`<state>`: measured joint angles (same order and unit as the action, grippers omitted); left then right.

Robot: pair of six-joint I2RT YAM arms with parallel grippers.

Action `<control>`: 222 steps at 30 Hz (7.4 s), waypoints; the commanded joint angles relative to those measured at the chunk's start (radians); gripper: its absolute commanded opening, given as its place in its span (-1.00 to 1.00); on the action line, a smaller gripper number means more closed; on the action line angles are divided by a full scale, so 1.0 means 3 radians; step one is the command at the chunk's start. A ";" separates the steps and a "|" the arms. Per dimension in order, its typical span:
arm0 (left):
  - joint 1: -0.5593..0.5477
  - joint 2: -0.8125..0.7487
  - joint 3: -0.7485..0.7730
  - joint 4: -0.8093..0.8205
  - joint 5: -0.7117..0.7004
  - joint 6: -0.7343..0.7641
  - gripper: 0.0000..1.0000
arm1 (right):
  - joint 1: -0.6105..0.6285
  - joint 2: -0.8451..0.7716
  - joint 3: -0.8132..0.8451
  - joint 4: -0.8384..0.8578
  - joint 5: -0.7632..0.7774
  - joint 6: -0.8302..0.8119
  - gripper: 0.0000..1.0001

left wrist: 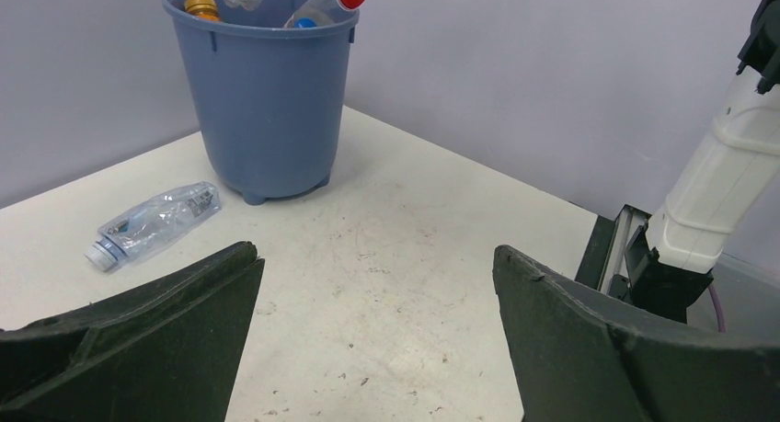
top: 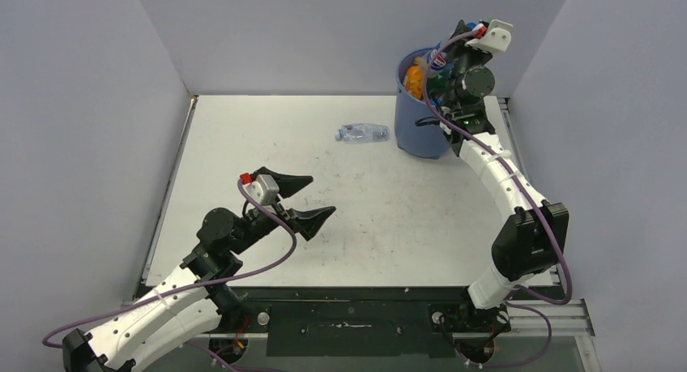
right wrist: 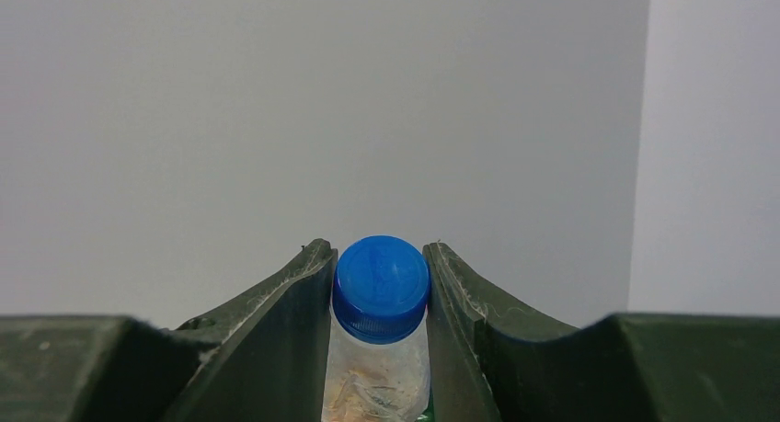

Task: Put the plastic bottles in the bin
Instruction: Place the plastic bottle in the trash bin, then pick up the plastic bottle at the center of the board.

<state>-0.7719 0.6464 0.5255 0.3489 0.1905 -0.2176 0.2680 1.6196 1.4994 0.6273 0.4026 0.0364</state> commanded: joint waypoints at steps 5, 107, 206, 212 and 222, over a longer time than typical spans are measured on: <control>-0.0019 0.0001 0.0023 0.0139 -0.0009 0.0071 0.92 | -0.0005 0.0039 0.0022 0.0243 0.0218 -0.0560 -0.89; 0.0259 0.1939 0.1694 -0.1356 -0.1188 0.0538 0.92 | -0.0141 -0.3296 -0.2699 -0.1448 -0.1287 0.1924 0.98; -0.0589 0.1139 0.0900 -0.0579 0.0168 0.1216 -0.78 | 0.2173 -0.2998 -0.2361 -0.1355 -0.0592 0.1549 1.00; -0.1272 0.0664 0.0588 -0.1274 -0.0912 0.3522 -0.82 | 0.2171 -0.3204 -0.1339 -0.3240 -0.0610 0.1282 0.93; -0.1608 0.0422 0.0183 -0.0921 -0.1457 0.5818 -1.00 | 0.2175 -0.2752 -0.1039 -0.4285 -0.2160 0.1346 0.85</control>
<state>-1.2427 0.8040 0.5606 0.0376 -0.1642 1.2057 0.9180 0.7147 1.2415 -0.4965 -0.0036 0.4339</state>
